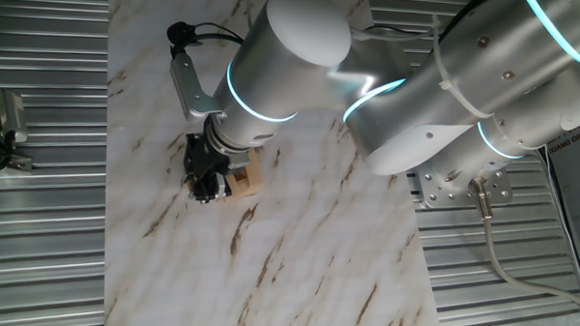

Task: Play Jenga

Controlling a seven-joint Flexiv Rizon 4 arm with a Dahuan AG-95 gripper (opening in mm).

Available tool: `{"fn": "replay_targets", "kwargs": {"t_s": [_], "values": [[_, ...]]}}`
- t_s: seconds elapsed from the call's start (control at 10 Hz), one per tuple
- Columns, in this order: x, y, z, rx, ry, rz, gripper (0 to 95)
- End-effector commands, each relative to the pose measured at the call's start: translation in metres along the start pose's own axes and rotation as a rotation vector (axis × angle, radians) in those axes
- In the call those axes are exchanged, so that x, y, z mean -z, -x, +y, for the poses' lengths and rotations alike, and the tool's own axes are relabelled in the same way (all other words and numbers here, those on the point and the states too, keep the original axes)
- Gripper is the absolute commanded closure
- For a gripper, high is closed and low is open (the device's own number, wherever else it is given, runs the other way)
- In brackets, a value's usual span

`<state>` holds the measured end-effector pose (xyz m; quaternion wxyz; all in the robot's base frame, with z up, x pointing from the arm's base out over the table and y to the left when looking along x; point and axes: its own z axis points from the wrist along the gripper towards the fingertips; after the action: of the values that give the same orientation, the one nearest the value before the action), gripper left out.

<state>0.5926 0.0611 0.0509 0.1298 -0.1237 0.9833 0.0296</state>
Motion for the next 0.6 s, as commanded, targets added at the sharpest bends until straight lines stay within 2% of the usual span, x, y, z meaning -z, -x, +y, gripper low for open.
{"fn": "replay_targets", "kwargs": {"t_s": [0.1,0.6], "values": [[-0.0001,0.0013,0.0004,0.0,0.004,-0.001,95.0],[-0.0001,0.0043,0.0006,-0.002,0.006,0.001,95.0]]}}
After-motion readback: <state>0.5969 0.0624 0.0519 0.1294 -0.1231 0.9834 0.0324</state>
